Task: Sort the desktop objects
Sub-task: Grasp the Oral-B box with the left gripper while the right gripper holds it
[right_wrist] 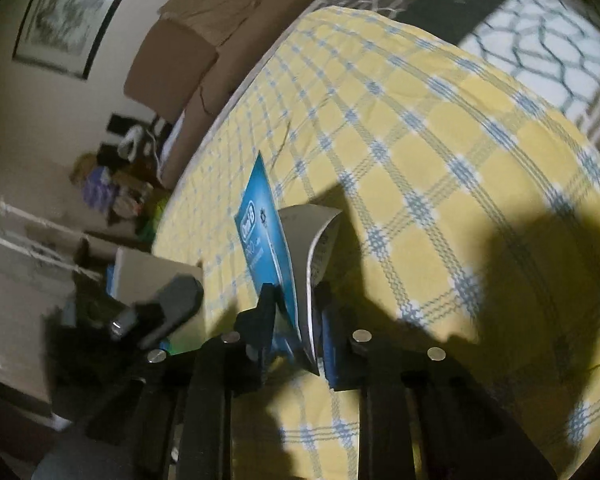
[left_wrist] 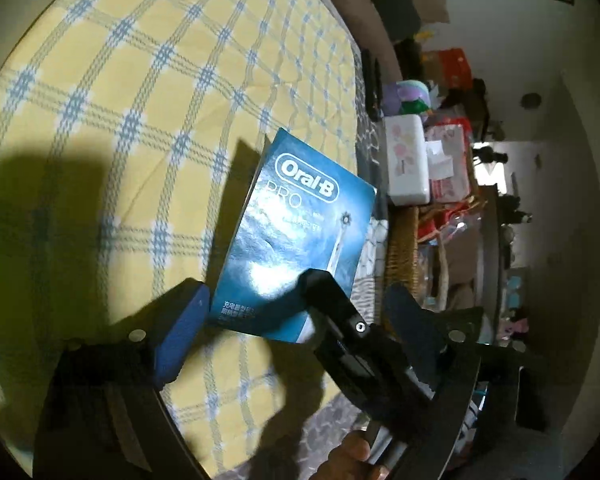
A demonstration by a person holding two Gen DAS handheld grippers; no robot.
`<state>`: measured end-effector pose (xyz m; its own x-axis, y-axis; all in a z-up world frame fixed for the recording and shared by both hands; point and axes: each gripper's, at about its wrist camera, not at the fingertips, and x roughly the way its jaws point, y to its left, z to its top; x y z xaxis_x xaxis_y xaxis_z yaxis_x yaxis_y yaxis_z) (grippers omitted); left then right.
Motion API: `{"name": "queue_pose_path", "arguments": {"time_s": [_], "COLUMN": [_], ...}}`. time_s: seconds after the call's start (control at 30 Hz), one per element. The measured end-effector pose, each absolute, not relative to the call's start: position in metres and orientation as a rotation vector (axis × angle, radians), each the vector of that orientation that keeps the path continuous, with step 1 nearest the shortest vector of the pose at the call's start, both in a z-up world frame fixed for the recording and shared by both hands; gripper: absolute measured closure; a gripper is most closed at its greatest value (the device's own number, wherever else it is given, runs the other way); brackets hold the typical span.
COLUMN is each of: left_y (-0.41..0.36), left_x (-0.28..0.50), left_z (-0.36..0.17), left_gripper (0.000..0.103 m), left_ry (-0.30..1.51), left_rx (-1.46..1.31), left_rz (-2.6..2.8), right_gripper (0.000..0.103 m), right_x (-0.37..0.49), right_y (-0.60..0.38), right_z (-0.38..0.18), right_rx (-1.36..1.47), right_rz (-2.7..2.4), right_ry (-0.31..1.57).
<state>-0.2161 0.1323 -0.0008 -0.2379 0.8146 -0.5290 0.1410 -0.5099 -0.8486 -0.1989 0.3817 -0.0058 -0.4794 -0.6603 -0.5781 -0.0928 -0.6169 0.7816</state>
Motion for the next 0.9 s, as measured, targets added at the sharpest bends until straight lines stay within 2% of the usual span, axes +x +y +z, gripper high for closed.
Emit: {"name": "queue_pose_path", "arguments": {"time_s": [0.07, 0.13, 0.17, 0.23, 0.3, 0.33, 0.37, 0.5, 0.67, 0.9], "left_y": [0.131, 0.131, 0.132, 0.134, 0.138, 0.144, 0.146, 0.145, 0.133, 0.068], "left_x": [-0.214, -0.213, -0.213, -0.212, -0.21, -0.209, -0.207, -0.193, -0.182, -0.156], "left_z": [0.003, 0.006, 0.008, 0.014, 0.018, 0.02, 0.023, 0.043, 0.076, 0.139], "left_gripper": [0.014, 0.012, 0.012, 0.014, 0.038, 0.054, 0.063, 0.064, 0.064, 0.064], "left_ry": [-1.173, -1.189, -1.185, -1.162, -1.138, -1.091, -1.064, -1.059, -1.029, -0.983], "left_rx": [-1.522, -1.508, -1.503, -1.487, -1.481, -1.501, -1.511, -1.467, -1.421, -1.306], "left_rz": [1.8, 1.786, 1.786, 1.784, 1.763, 1.761, 1.766, 1.765, 1.787, 1.871], "right_gripper": [0.087, 0.093, 0.097, 0.097, 0.097, 0.097, 0.096, 0.096, 0.096, 0.096], "right_x": [-0.193, -0.185, -0.18, -0.174, -0.168, -0.167, -0.165, -0.165, -0.15, -0.127], "right_y": [0.392, 0.398, 0.4, 0.398, 0.392, 0.388, 0.384, 0.375, 0.361, 0.313], "right_z": [0.0, 0.008, 0.013, 0.022, 0.029, 0.029, 0.029, 0.042, 0.082, 0.13], "right_rx": [1.308, 1.277, 1.259, 1.248, 1.264, 1.28, 1.293, 1.296, 1.212, 1.073], "right_rz": [-2.111, -2.097, -2.076, -2.073, -2.081, -2.079, -2.076, -2.117, -2.216, -2.192], "right_ry": [-1.173, -1.196, -1.206, -1.195, -1.156, -1.147, -1.141, -1.082, -0.91, -0.794]}}
